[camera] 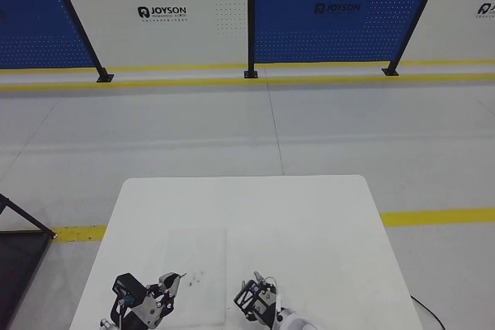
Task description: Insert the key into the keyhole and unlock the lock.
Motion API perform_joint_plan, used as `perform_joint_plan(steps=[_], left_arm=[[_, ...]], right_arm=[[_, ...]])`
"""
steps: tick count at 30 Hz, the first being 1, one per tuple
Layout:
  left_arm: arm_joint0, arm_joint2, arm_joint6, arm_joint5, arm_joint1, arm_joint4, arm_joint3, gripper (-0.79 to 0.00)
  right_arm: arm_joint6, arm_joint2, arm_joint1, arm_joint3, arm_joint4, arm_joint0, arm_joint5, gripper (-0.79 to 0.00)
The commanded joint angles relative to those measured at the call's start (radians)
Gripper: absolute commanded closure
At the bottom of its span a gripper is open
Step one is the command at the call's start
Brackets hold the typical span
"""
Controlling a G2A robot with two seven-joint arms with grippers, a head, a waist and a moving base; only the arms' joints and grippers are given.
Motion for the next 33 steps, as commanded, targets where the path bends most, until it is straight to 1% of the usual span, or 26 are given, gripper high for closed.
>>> perform_joint_plan(steps=[1, 2, 4, 8, 11, 13, 14, 15, 19, 20, 24, 27, 30, 33], left_arm=[[0.000, 0.000, 0.000, 0.000, 0.000, 0.000, 0.000, 0.000], [0.000, 0.000, 0.000, 0.000, 0.000, 0.000, 0.000, 0.000], [0.000, 0.000, 0.000, 0.000, 0.000, 0.000, 0.000, 0.000], [0.000, 0.000, 0.000, 0.000, 0.000, 0.000, 0.000, 0.000], [0.000, 0.000, 0.000, 0.000, 0.000, 0.000, 0.000, 0.000], [0.000, 0.000, 0.000, 0.000, 0.000, 0.000, 0.000, 0.000], [0.000, 0.000, 0.000, 0.000, 0.000, 0.000, 0.000, 0.000], [0.000, 0.000, 0.000, 0.000, 0.000, 0.000, 0.000, 0.000], [0.000, 0.000, 0.000, 0.000, 0.000, 0.000, 0.000, 0.000], [0.000, 0.000, 0.000, 0.000, 0.000, 0.000, 0.000, 0.000], [0.000, 0.000, 0.000, 0.000, 0.000, 0.000, 0.000, 0.000], [0.000, 0.000, 0.000, 0.000, 0.000, 0.000, 0.000, 0.000], [0.000, 0.000, 0.000, 0.000, 0.000, 0.000, 0.000, 0.000], [0.000, 0.000, 0.000, 0.000, 0.000, 0.000, 0.000, 0.000]], right_arm=[[0.008, -0.007, -0.003, 0.011, 0.003, 0.011, -0.002, -0.422], [0.009, -0.010, -0.004, 0.016, 0.005, 0.015, -0.003, -0.425], [0.014, -0.016, -0.006, 0.026, 0.005, 0.023, 0.003, -0.388], [0.022, -0.025, -0.011, 0.042, 0.013, 0.037, 0.003, -0.369], [0.024, -0.031, -0.013, 0.052, 0.015, 0.045, 0.002, -0.317], [0.023, -0.033, -0.014, 0.056, 0.017, 0.048, 0.003, -0.256], [0.022, -0.034, -0.014, 0.058, 0.018, 0.050, 0.004, -0.197], [0.022, -0.035, -0.015, 0.059, 0.019, 0.051, 0.005, -0.172], [0.012, -0.035, -0.016, 0.062, 0.026, 0.053, 0.013, -0.018], [0.007, -0.034, -0.016, 0.061, 0.029, 0.053, 0.011, 0.000], [-0.028, -0.024, -0.012, 0.048, 0.051, 0.042, -0.003, 0.000], [-0.080, -0.008, -0.007, 0.030, 0.072, 0.025, -0.016, 0.000], [-0.162, 0.020, 0.002, 0.002, 0.126, -0.006, -0.038, 0.000], [-0.259, 0.076, 0.013, -0.022, 0.223, -0.029, -0.100, 0.000]])
